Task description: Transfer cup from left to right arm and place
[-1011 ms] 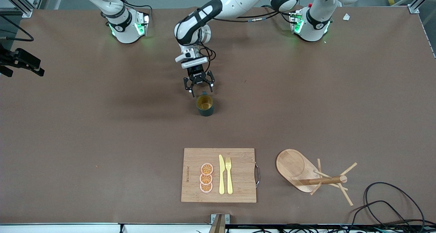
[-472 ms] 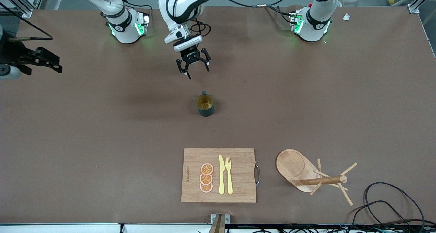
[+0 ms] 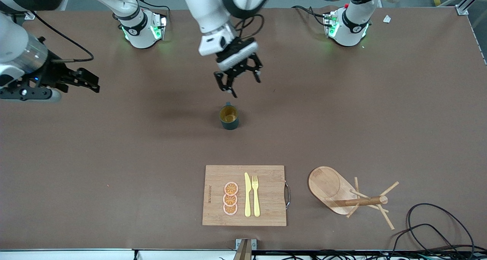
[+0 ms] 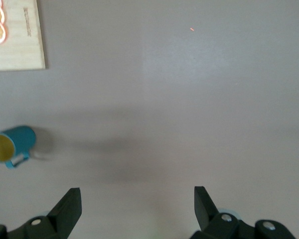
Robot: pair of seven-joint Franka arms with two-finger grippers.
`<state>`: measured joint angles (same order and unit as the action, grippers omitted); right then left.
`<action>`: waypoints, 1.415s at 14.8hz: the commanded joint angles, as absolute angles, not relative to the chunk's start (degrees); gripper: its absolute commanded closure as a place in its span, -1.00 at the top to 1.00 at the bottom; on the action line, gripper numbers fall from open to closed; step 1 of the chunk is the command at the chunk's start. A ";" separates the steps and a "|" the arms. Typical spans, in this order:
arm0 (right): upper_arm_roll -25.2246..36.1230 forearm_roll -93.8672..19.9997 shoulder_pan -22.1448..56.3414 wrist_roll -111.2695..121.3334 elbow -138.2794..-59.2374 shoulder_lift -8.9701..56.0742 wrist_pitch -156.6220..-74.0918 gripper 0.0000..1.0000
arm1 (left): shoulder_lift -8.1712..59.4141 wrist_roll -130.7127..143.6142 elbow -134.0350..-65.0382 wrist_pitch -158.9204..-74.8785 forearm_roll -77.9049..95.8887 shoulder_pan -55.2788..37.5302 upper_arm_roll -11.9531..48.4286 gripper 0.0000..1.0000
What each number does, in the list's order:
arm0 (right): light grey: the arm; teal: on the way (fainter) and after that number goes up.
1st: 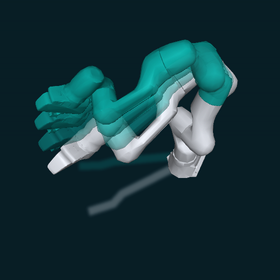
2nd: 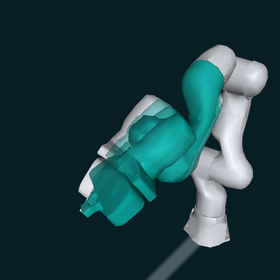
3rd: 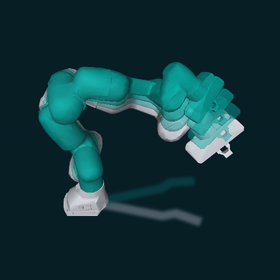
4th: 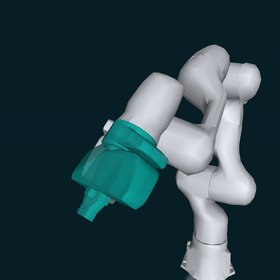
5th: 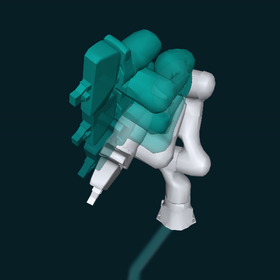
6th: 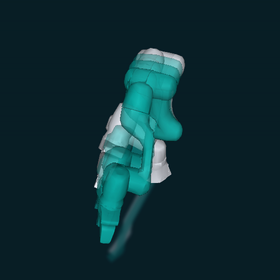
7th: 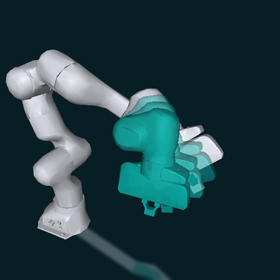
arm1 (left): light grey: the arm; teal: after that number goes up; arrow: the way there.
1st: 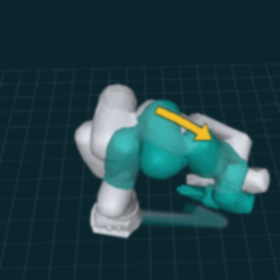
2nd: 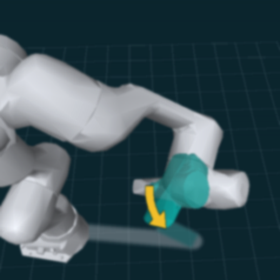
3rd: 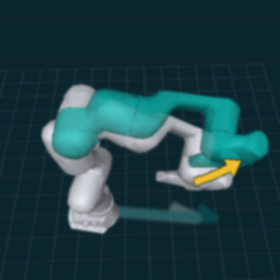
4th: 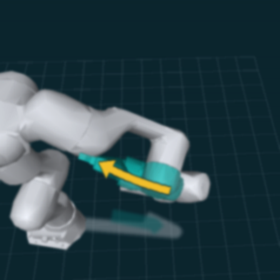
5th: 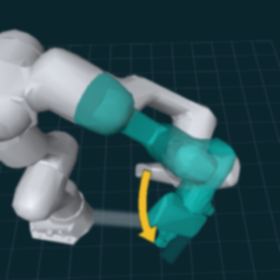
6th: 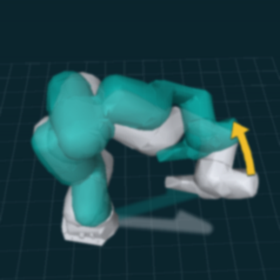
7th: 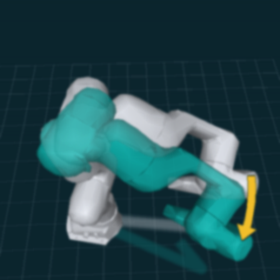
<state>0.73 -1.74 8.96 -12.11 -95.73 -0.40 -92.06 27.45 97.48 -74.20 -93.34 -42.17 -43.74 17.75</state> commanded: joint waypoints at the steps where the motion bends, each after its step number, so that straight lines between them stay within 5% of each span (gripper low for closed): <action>1: 1.05 -2.29 15.62 -22.82 -100.44 0.96 -98.50 1.00 | 21.55 85.92 -75.68 -94.13 -35.18 -35.02 18.37 0.99; 6: 0.97 -2.81 25.47 -44.34 -102.83 8.51 -110.46 1.00 | 15.65 63.68 -75.50 -95.19 -19.99 -18.22 18.46 0.99; 13: 1.05 -10.72 31.98 -71.78 -97.47 20.56 -114.25 1.00 | 9.68 38.90 -76.20 -94.14 -4.16 -3.19 17.40 0.99; 21: 1.05 -10.37 37.97 -89.20 -87.10 32.34 -119.44 1.00 | 1.42 14.00 -82.25 -86.66 -0.27 1.31 11.43 0.99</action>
